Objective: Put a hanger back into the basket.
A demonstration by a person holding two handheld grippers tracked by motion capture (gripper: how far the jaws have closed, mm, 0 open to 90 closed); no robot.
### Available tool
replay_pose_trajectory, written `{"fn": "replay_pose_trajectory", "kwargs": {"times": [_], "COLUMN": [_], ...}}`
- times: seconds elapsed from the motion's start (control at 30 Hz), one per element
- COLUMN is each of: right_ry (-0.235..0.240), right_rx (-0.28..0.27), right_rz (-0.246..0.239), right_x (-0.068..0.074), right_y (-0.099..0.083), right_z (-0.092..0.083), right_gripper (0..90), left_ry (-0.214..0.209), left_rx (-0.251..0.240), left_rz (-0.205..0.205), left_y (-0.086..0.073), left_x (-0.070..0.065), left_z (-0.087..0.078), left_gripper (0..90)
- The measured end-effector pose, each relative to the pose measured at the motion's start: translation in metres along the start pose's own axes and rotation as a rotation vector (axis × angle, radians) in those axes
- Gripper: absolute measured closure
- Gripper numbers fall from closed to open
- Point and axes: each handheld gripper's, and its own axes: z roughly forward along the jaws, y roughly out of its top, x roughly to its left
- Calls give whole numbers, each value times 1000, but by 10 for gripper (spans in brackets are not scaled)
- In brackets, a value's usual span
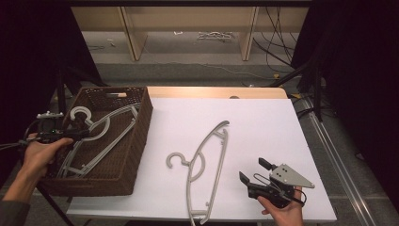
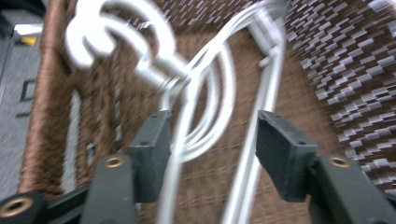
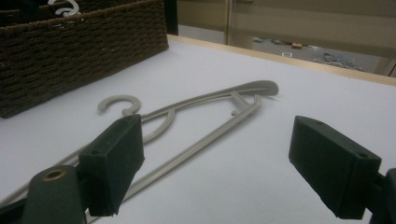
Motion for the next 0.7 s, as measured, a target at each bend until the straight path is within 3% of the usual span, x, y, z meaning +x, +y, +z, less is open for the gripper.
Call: {"fn": "replay_pose_trajectory", "kwargs": {"times": [0.13,0.5,0.7], "right_ry": [-9,-10,-10], "right_rx": [-3,5,5], "right_rz": [-5,-10,-11], "right_x": [0,0,0], "right_y": [0,0,0], "right_z": [0,-1,-1], "right_gripper": [190,190,190], "left_ry": [-41,-226,-302], "left_rx": [-66,-153,-153], "left_rz": [-7,22,56], "left_y": [6,10,11], "left_x": [-21,-85,-117], "left_z": [-12,-29,-32], "left_gripper": [382,334,328]}}
